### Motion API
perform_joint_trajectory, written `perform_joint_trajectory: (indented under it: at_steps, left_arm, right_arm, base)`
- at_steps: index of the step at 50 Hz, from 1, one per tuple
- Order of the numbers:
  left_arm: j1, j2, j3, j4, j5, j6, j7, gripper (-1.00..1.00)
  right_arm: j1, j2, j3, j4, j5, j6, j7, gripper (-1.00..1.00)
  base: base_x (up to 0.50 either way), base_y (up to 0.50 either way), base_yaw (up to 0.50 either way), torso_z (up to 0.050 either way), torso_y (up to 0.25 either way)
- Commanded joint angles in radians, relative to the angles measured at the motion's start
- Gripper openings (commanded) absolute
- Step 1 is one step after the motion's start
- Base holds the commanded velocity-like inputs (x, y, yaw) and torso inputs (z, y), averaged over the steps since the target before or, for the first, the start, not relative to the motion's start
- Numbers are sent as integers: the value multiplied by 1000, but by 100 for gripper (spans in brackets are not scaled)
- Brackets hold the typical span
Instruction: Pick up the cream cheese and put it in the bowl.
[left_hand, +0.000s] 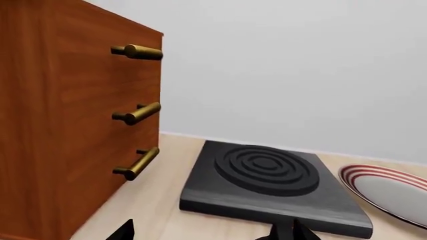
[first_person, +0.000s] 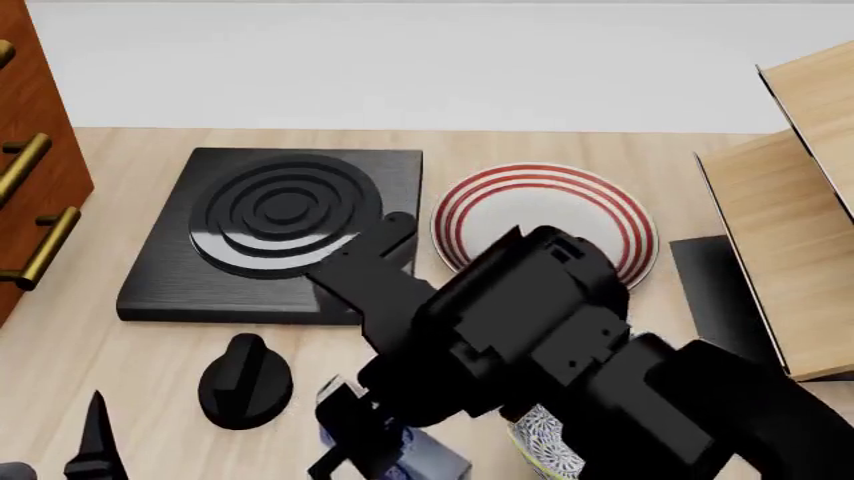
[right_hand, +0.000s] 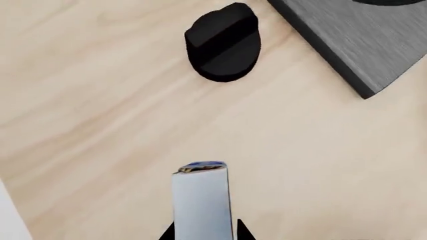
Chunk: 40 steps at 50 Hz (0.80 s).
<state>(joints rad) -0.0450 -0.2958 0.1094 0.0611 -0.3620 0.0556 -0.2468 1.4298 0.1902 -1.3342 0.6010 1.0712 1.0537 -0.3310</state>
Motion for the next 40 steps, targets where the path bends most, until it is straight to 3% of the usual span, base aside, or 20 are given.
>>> perform_joint_trajectory:
  at_steps: [1, 12, 14, 15, 18, 40]
  left_arm:
    - [-2, 0, 4, 9, 16, 3, -19, 100]
    - [6, -1, 3, 26, 24, 10, -35, 100]
    - [14, -2, 1, 40, 25, 10, -42, 100]
    - [26, -8, -1, 71, 29, 3, -52, 100]
    - [37, -13, -4, 88, 30, 1, -59, 100]
    - [51, -15, 16, 109, 37, 1, -67, 100]
  right_arm:
    - [43, 73, 108, -148, 87, 65, 146, -100]
    - [62, 160, 320, -267, 294, 142, 449, -100]
    - [69, 172, 395, -229, 350, 129, 569, -100]
    - [65, 231, 467, -304, 462, 156, 717, -100]
    - [64, 266, 505, -337, 528, 169, 797, -100]
    - [-15, 455, 592, -455, 660, 141, 999, -100]
  base:
    - [0, 0, 0, 0, 0]
    - [0, 0, 0, 0, 1]
    - [0, 0, 0, 0, 0]
    - [0, 0, 0, 0, 0]
    - [0, 0, 0, 0, 0]
    - [0, 0, 0, 0, 0]
